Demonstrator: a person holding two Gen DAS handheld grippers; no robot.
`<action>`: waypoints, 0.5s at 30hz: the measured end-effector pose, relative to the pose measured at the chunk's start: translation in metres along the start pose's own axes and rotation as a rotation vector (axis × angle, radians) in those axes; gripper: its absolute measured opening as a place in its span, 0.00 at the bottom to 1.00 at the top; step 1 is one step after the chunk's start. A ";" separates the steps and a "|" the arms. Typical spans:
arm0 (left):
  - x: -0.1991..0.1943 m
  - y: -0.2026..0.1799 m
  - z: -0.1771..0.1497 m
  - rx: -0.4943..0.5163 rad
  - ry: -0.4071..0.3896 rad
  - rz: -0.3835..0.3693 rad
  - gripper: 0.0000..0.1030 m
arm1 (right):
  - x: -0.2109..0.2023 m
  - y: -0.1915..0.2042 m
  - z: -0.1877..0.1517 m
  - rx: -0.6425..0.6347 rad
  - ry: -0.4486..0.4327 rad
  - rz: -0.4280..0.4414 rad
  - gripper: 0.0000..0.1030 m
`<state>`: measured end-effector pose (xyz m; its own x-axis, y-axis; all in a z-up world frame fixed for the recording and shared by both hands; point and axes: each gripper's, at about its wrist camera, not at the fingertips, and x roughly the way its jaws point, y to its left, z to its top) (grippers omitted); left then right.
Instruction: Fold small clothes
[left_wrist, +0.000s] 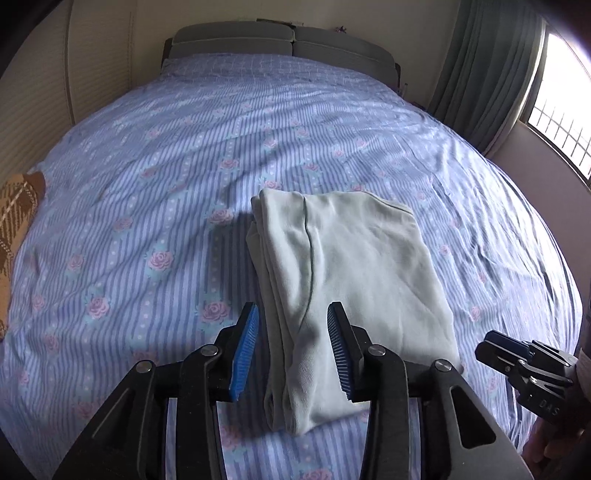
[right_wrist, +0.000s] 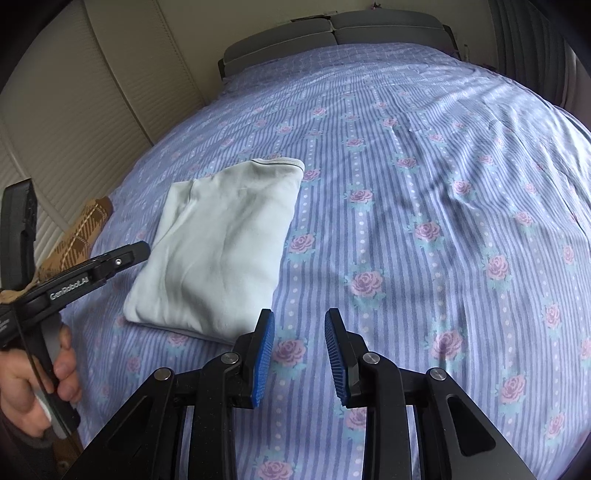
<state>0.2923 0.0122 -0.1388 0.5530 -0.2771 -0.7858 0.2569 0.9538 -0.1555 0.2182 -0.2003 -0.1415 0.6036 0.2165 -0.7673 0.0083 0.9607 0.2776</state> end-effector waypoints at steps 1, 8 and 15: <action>0.006 0.004 0.001 -0.013 0.014 -0.014 0.37 | 0.000 -0.001 0.001 0.002 -0.004 0.000 0.38; 0.021 0.023 -0.007 -0.063 0.044 -0.012 0.44 | 0.008 -0.011 0.013 0.024 -0.017 0.002 0.49; -0.007 0.022 -0.025 -0.094 0.016 0.006 0.45 | 0.016 -0.011 0.021 0.037 -0.005 0.040 0.49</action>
<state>0.2743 0.0381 -0.1511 0.5414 -0.2700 -0.7963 0.1776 0.9624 -0.2056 0.2440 -0.2113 -0.1446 0.6080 0.2533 -0.7524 0.0140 0.9442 0.3291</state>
